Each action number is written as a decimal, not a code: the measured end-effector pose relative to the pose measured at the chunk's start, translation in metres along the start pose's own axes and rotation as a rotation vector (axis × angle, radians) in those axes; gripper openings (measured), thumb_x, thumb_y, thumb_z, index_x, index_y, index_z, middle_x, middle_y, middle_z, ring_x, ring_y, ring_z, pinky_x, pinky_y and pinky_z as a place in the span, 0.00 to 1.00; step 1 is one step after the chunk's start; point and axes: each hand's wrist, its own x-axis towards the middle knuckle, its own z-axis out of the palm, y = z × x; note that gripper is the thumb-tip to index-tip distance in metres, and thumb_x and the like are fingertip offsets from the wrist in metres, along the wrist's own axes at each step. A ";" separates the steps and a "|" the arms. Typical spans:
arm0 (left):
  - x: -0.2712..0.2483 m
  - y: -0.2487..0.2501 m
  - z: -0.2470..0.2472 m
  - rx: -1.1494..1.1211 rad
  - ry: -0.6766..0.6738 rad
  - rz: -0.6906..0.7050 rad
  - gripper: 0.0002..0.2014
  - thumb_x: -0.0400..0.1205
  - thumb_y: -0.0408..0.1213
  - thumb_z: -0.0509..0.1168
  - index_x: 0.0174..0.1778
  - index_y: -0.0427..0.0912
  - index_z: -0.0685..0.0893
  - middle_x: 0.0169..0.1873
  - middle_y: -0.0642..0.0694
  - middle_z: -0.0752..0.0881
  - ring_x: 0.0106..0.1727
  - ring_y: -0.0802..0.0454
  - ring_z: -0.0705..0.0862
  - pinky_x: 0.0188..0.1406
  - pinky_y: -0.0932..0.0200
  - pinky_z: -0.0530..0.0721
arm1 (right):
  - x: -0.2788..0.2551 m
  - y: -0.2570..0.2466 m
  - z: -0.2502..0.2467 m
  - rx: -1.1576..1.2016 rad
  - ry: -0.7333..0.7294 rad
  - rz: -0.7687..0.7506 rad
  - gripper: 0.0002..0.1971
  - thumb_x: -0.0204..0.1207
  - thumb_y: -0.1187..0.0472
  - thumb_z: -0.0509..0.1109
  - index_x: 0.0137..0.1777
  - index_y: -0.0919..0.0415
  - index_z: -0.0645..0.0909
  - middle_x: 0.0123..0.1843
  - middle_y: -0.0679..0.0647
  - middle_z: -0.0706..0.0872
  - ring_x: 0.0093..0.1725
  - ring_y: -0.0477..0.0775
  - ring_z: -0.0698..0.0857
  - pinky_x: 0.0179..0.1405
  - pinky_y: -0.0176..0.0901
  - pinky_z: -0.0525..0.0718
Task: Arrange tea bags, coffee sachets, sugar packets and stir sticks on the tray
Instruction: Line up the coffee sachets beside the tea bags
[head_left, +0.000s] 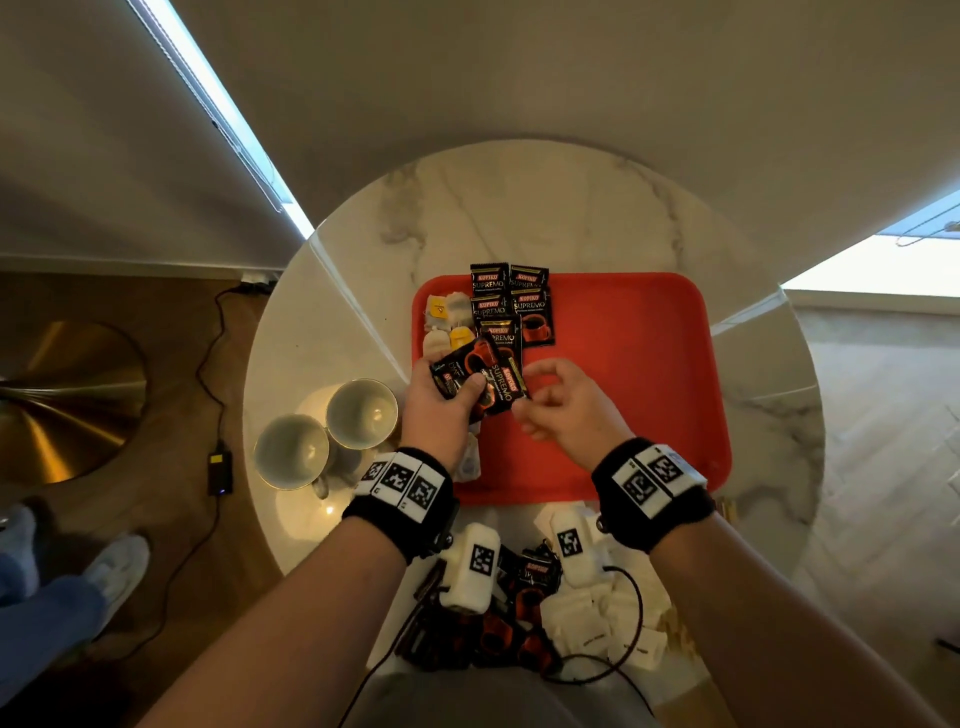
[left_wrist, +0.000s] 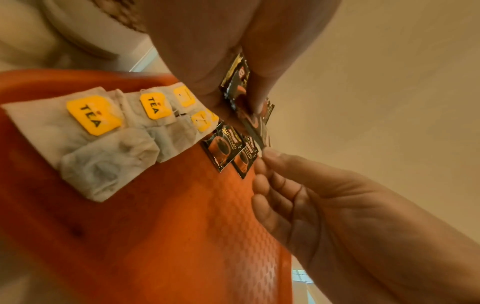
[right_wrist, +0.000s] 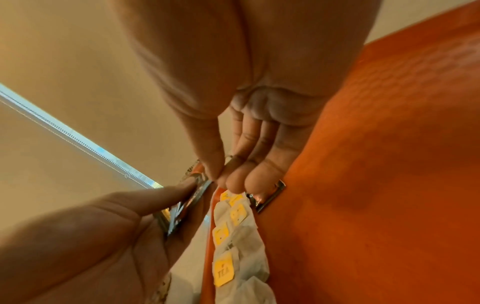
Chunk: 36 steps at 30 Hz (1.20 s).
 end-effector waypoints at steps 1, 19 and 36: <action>0.001 0.003 0.000 0.039 -0.016 0.011 0.18 0.80 0.32 0.74 0.62 0.48 0.78 0.54 0.46 0.90 0.56 0.47 0.91 0.60 0.36 0.88 | -0.001 0.002 -0.001 -0.024 -0.010 -0.015 0.22 0.77 0.60 0.79 0.67 0.54 0.76 0.41 0.54 0.90 0.38 0.51 0.90 0.43 0.48 0.90; -0.009 -0.007 0.027 -0.153 0.001 -0.108 0.11 0.82 0.35 0.73 0.57 0.47 0.81 0.51 0.39 0.91 0.50 0.39 0.91 0.53 0.41 0.89 | 0.019 -0.001 -0.001 0.168 0.177 0.088 0.05 0.82 0.66 0.72 0.47 0.55 0.83 0.48 0.61 0.91 0.46 0.58 0.92 0.47 0.56 0.93; -0.012 -0.011 -0.002 0.111 -0.026 -0.057 0.10 0.83 0.34 0.72 0.59 0.42 0.83 0.47 0.40 0.92 0.41 0.43 0.91 0.44 0.48 0.89 | 0.092 0.000 -0.038 -0.370 0.324 0.072 0.13 0.79 0.56 0.77 0.61 0.57 0.83 0.43 0.43 0.83 0.46 0.46 0.84 0.39 0.32 0.78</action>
